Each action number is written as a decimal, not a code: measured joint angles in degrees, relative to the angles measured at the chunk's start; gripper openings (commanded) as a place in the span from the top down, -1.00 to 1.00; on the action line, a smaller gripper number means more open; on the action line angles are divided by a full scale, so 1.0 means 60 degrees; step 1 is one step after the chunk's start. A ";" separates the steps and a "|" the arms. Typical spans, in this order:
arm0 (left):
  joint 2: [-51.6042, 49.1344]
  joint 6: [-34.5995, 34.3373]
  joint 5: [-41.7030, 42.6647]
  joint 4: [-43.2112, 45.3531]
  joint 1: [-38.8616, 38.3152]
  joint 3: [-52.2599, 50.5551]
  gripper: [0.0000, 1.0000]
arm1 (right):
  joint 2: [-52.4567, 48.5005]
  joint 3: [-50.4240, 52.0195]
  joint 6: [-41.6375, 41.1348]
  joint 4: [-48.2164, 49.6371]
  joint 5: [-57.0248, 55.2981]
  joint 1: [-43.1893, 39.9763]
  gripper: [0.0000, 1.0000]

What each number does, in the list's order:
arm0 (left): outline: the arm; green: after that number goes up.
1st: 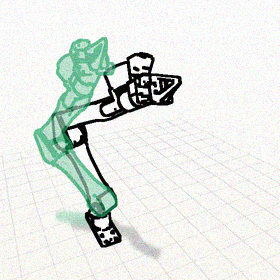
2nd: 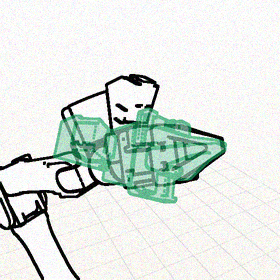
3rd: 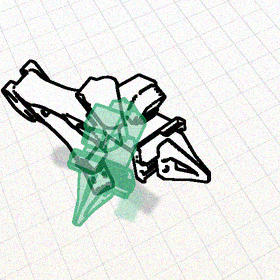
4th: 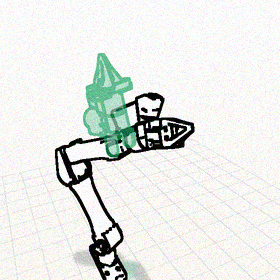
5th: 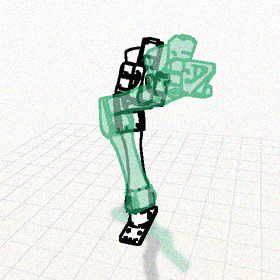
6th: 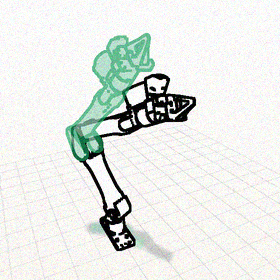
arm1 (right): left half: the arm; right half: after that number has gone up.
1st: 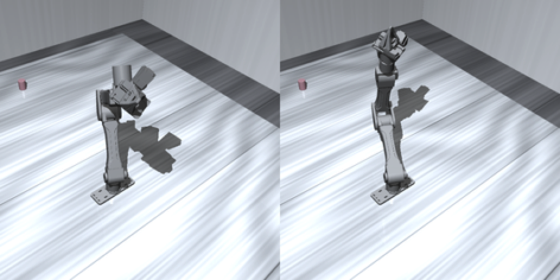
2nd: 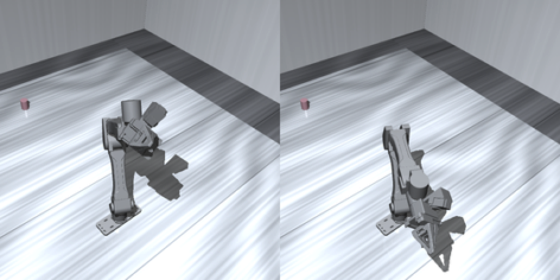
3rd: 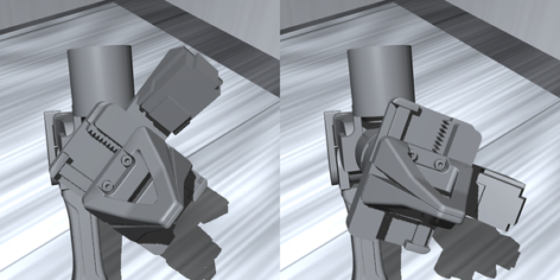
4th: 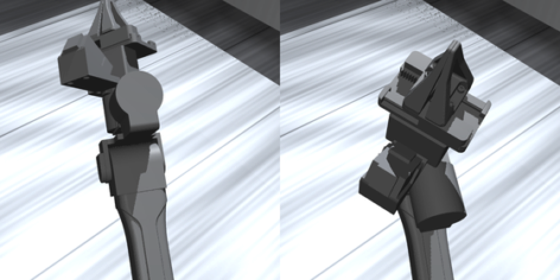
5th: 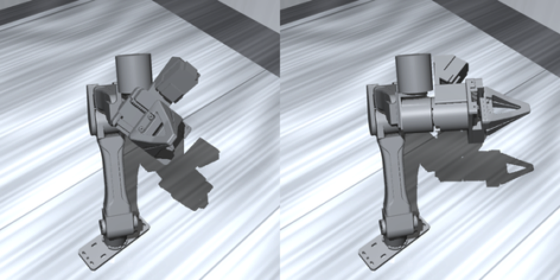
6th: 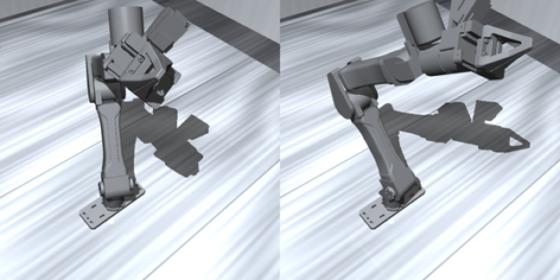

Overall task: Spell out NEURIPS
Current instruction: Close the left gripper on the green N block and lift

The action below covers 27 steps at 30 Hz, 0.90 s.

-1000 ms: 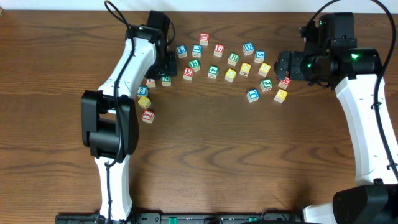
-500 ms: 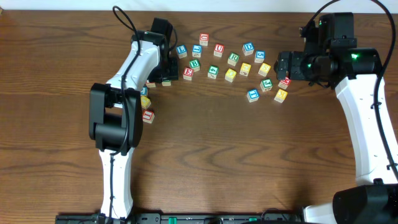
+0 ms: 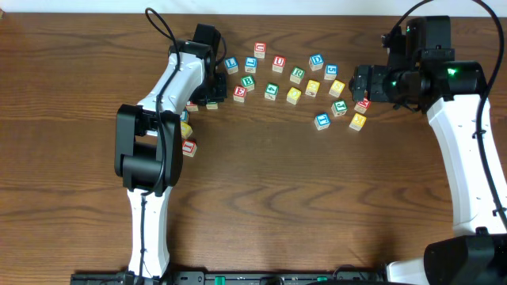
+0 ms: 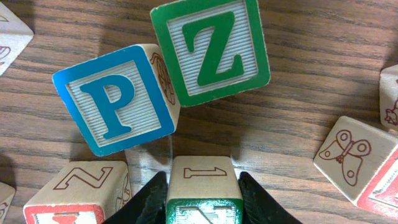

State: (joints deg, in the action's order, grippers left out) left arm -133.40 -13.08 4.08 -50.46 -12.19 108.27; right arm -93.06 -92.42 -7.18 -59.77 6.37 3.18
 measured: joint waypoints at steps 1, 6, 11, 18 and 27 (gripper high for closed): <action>0.0000 0.0004 0.0000 -0.0011 0.0000 0.0000 0.39 | 0.0000 0.0000 0.0000 -0.0004 0.0000 0.0000 -0.99; 0.0000 0.0004 0.0000 -0.0044 0.0000 0.0000 0.42 | 0.0000 0.0000 0.0000 0.0000 0.0000 0.0000 -0.99; 0.0058 0.0004 0.0000 -0.0262 0.0004 0.0000 0.42 | 0.0000 0.0000 0.0000 0.0000 0.0000 0.0000 -0.98; 0.1140 0.0000 0.0004 -0.1035 0.0000 0.0000 0.49 | 0.0000 0.0000 0.0000 0.0000 0.0000 0.0000 -0.99; 0.2630 -0.0182 -0.0004 -0.2918 -0.0353 0.0007 0.50 | 0.0000 -0.0004 0.0000 -0.0004 0.0000 0.0000 -0.99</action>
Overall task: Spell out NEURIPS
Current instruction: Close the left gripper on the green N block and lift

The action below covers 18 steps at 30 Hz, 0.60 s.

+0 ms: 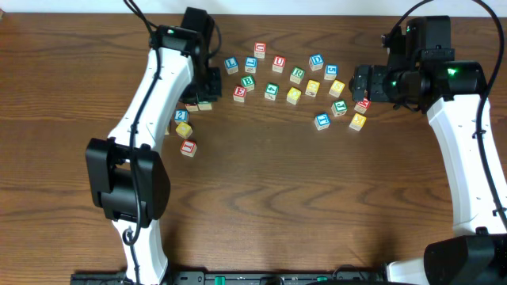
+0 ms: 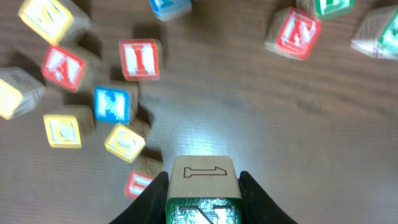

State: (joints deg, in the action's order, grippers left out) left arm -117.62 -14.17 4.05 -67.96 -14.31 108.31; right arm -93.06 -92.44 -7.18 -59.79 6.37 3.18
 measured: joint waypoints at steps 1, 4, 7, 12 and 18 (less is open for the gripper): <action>0.0000 -0.0040 0.0000 -0.0113 -0.0102 -0.0004 0.49 | 0.0000 0.0000 0.0000 0.0000 0.0000 0.0000 -0.99; -0.0004 -0.0146 0.0004 -0.0146 -0.0463 -0.0204 0.49 | 0.0000 0.0000 0.0000 0.0004 0.0000 0.0000 -0.98; -0.0004 -0.0295 0.0007 0.0047 -0.0823 -0.0663 0.49 | 0.0000 -0.0004 0.0000 0.0000 0.0000 0.0000 -0.99; -0.0004 -0.0678 0.0011 0.0878 -0.1089 -0.1832 0.49 | 0.0000 -0.0007 0.0000 0.0000 0.0000 0.0000 -0.98; -0.0018 -0.0907 0.0007 0.2776 -0.1064 -0.3217 0.49 | 0.0000 -0.0015 0.0000 0.0000 -0.0004 0.0000 -0.98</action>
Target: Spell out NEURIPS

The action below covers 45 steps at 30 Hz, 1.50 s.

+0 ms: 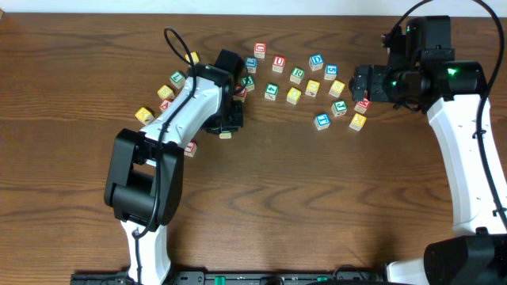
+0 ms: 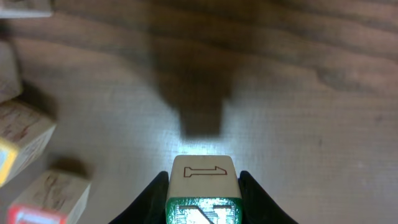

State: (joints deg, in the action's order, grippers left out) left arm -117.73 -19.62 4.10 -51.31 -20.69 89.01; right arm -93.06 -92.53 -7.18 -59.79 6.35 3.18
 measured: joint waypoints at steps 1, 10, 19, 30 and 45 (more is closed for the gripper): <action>-0.0004 -0.0015 0.0000 0.0262 0.0004 -0.0138 0.49 | 0.0000 0.0000 0.0000 0.0000 0.0004 0.0000 -0.99; -0.0007 -0.0051 -0.0554 0.1264 0.0000 -0.0401 0.49 | 0.0000 0.0000 0.0000 0.0000 0.0000 0.0000 -0.98; -0.0007 0.0266 -0.0834 0.1311 0.0000 -0.0404 0.49 | 0.0000 0.0000 0.0000 0.0000 0.0004 0.0000 -0.99; -0.0193 0.0280 -0.0856 0.1304 0.0000 -0.0415 0.47 | 0.0000 0.0000 0.0000 0.0000 0.0000 0.0000 -0.98; -0.0193 0.0310 -0.0860 0.1625 0.0000 -0.0827 0.47 | 0.0000 0.0000 0.0000 0.0000 0.0000 0.0000 -0.99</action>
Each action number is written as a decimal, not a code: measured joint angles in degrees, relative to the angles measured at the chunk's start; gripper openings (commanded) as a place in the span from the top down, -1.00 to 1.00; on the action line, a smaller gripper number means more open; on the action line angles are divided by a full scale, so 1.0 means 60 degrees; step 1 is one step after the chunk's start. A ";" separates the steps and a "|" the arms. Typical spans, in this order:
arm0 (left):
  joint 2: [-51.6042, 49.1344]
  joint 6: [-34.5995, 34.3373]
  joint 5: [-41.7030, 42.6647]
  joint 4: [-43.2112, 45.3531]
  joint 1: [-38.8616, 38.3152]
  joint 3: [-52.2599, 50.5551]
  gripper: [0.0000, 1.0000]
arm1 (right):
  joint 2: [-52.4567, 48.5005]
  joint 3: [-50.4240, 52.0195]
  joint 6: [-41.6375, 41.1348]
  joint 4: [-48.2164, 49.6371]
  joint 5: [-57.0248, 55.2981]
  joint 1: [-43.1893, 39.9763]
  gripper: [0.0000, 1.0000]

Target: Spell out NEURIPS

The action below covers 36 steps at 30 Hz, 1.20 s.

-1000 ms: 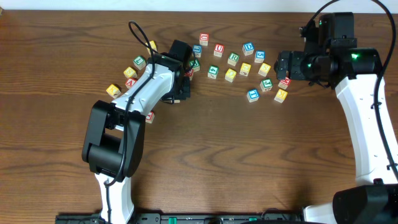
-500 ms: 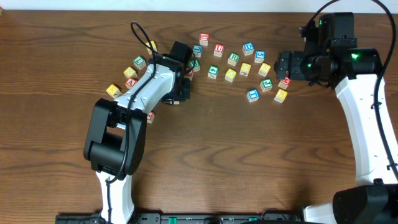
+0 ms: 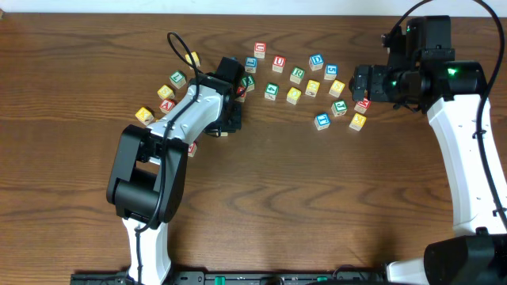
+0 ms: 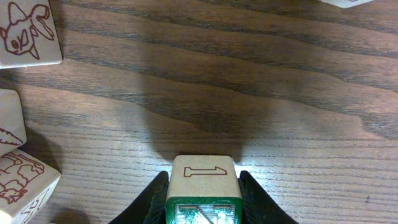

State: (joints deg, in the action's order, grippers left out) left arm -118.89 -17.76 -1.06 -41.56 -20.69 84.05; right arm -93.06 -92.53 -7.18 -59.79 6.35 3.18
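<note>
My left gripper [image 3: 225, 127] is shut on a wooden block [image 4: 203, 186] that has a green N face and an outlined 1 on its side. Black fingers [image 4: 157, 193] press both sides of the block. It hangs just above bare wood, with its shadow right under it. This spot is right of the left cluster of letter blocks [image 3: 166, 99] and below the main scatter [image 3: 297, 79]. My right gripper [image 3: 359, 82] hovers at the scatter's right end, above a red block [image 3: 362, 104]. Its jaws are too small to read.
In the left wrist view, picture-sided blocks lie close on the left: one at the top [image 4: 28, 34] and one at the bottom [image 4: 25, 186]. A red block [image 3: 190, 148] sits by the left arm. Bare brown table [image 3: 301, 198] stretches across the front.
The N block in my left gripper is lower now, with the wood nearer and the shadow touching its base. The neighbouring blocks look larger at the left. The right arm is unchanged.
First my left gripper was shut on the N block down among the left blocks, beside a blue P and a green Z. Then it held the block high over that cluster. Later it was over bare wood to the right, and now it is close to the surface.
</note>
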 measured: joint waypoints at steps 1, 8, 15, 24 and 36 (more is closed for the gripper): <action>0.0000 0.0000 0.0000 0.0000 0.0000 0.0000 0.46 | 0.0000 0.0000 0.0000 0.0000 0.0000 0.0000 -0.99; 0.0000 0.0029 -0.0036 0.0004 0.0000 -0.0004 0.22 | 0.0000 0.0000 0.0000 0.0000 0.0004 0.0000 -0.99; 0.0000 0.0033 -0.0040 0.0004 0.0000 -0.0004 0.19 | 0.0000 0.0000 0.0000 0.0000 0.0004 0.0000 -0.99; 0.0000 0.0262 -0.0044 0.0004 0.0000 -0.0004 0.20 | 0.0000 0.0000 0.0000 0.0000 0.0000 0.0000 -0.98; 0.0000 0.0506 -0.0069 0.0044 0.0000 -0.0004 0.21 | 0.0000 0.0000 0.0000 0.0000 0.0000 0.0000 -0.99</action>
State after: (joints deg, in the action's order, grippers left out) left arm -118.89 -14.72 -1.48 -41.30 -20.69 84.03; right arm -93.06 -92.53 -7.18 -59.79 6.35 3.18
